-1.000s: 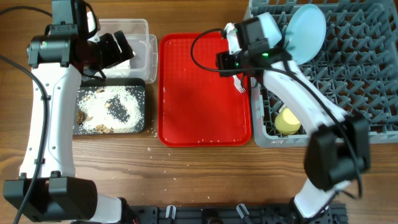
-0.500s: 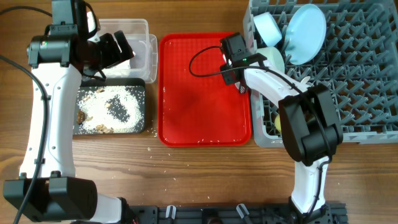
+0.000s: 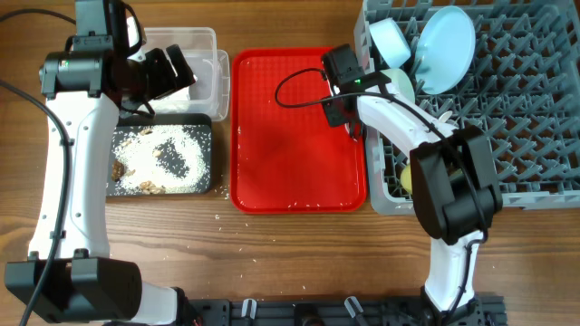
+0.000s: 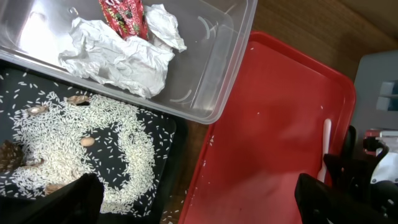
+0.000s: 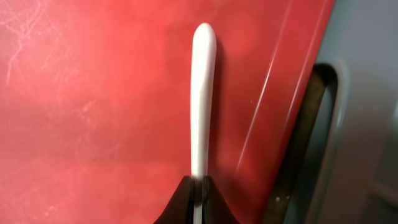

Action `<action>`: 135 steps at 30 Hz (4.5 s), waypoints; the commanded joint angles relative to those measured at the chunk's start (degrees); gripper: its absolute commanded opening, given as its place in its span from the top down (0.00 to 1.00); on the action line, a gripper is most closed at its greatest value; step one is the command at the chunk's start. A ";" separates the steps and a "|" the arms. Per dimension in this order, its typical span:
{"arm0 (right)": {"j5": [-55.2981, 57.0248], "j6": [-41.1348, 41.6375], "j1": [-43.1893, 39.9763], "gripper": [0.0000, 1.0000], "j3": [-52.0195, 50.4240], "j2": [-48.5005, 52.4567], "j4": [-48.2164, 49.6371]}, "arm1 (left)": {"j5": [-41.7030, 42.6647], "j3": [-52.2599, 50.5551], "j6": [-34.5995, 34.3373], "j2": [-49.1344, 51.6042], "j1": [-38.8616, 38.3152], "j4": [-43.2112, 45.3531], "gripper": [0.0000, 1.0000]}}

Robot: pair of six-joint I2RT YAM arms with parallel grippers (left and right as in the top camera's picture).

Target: Sort waste into correct bins and load items into the dishwasher rack

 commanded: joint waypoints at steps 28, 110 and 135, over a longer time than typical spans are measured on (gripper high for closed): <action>-15.54 -4.33 -0.17 0.48 -4.63 -2.73 -17.92 | -0.52 0.66 -0.31 -0.31 0.26 0.09 0.00; -25.44 -28.13 7.80 0.55 6.80 7.34 -7.82 | -0.52 0.66 -0.31 -0.31 0.26 0.09 0.00; -1.05 30.82 -22.47 0.96 26.91 -14.75 -40.96 | -0.52 0.66 -0.31 -0.31 0.26 0.11 0.00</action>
